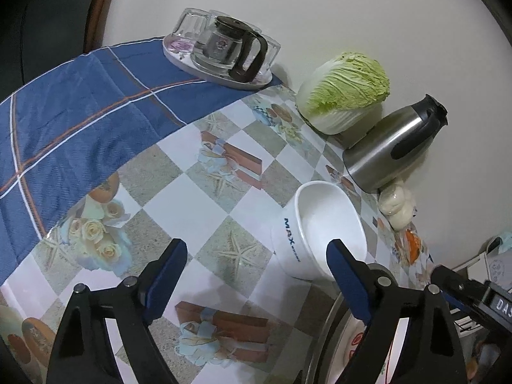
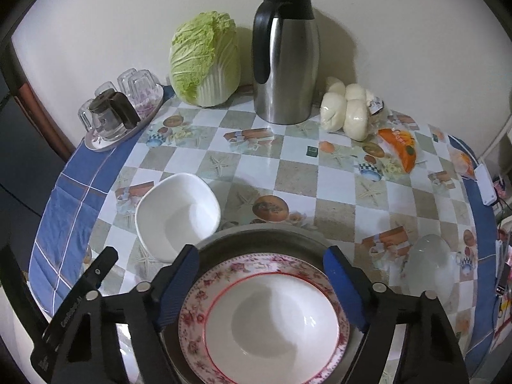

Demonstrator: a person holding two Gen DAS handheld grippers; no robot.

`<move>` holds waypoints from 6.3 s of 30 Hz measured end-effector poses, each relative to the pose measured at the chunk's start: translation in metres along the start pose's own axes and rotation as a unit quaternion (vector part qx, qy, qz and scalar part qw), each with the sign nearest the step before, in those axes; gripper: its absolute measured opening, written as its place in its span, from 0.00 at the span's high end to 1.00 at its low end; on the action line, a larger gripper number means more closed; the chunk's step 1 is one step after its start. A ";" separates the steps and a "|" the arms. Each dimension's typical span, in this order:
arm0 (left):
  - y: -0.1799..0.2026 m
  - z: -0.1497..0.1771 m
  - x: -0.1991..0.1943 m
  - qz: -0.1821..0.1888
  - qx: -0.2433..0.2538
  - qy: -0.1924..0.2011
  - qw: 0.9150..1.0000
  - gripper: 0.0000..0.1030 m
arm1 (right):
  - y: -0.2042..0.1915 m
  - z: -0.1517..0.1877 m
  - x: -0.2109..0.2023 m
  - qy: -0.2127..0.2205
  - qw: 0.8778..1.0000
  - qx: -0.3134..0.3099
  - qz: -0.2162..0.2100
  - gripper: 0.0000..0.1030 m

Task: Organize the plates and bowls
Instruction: 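Close both tools on the rim of the MAX bowl, then lift the MAX bowl with both tools toward the steel basin, then lower the MAX bowl into the red-rimmed bowl with both tools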

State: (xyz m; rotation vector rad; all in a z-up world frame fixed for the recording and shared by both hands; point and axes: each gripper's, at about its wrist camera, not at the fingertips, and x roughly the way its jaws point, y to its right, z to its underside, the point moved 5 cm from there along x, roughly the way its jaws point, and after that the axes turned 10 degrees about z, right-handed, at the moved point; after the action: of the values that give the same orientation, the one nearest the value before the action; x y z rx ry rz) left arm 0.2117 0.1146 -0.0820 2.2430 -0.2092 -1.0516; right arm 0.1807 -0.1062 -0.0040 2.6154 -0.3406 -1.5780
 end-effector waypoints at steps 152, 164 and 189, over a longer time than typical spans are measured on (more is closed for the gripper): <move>0.194 0.083 -0.085 0.002 0.240 -0.004 0.971 0.76 | 0.098 0.081 -0.071 0.040 0.966 0.128 -0.222 0.82; 0.187 0.087 -0.060 -0.007 0.246 -0.025 0.969 0.76 | 0.094 0.086 -0.048 0.014 0.972 0.126 -0.198 0.82; 0.173 0.096 -0.022 -0.015 0.225 -0.073 0.972 0.76 | 0.097 0.093 -0.013 -0.018 0.976 0.130 -0.175 0.81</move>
State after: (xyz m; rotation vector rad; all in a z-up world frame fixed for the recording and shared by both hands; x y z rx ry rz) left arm 0.1472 -0.0586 -0.0071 2.5701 -0.5242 -1.2891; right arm 0.0779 -0.1921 -0.0201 2.9833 -0.0943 -1.7918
